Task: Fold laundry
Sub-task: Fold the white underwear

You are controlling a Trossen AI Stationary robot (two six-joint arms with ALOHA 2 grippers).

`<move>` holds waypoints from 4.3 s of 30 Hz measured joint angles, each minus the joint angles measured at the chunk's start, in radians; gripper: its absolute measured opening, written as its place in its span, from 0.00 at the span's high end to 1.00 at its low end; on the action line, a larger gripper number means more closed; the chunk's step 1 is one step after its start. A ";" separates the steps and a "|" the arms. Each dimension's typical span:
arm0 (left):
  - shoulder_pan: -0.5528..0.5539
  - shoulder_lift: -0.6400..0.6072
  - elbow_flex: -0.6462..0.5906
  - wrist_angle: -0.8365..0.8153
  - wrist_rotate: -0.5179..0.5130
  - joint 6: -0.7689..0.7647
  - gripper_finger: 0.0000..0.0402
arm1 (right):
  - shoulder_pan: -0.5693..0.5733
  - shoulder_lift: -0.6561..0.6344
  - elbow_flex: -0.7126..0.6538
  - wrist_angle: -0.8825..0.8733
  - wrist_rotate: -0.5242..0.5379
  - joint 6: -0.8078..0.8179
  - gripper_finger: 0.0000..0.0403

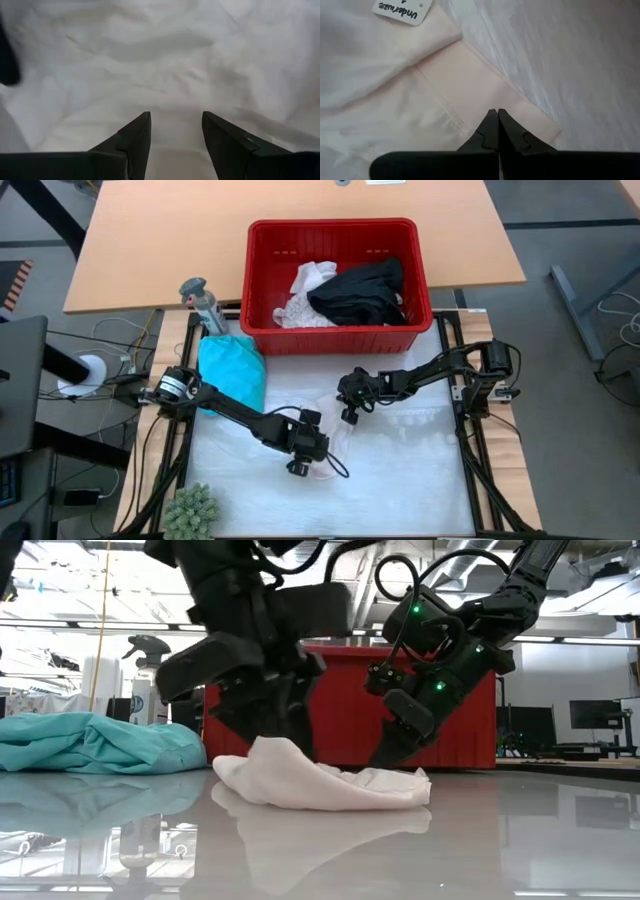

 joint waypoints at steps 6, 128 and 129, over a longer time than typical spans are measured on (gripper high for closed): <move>-0.035 0.000 -0.004 0.016 -0.003 -0.037 0.59 | 0.000 0.000 0.000 0.002 -0.001 0.000 0.95; -0.089 -0.168 -0.604 0.910 -0.299 -0.340 0.65 | 0.036 0.065 0.546 -0.726 -0.032 0.299 0.96; -0.087 -0.168 -0.598 0.909 -0.298 -0.335 0.65 | 0.039 0.065 0.552 -0.727 -0.032 0.297 0.96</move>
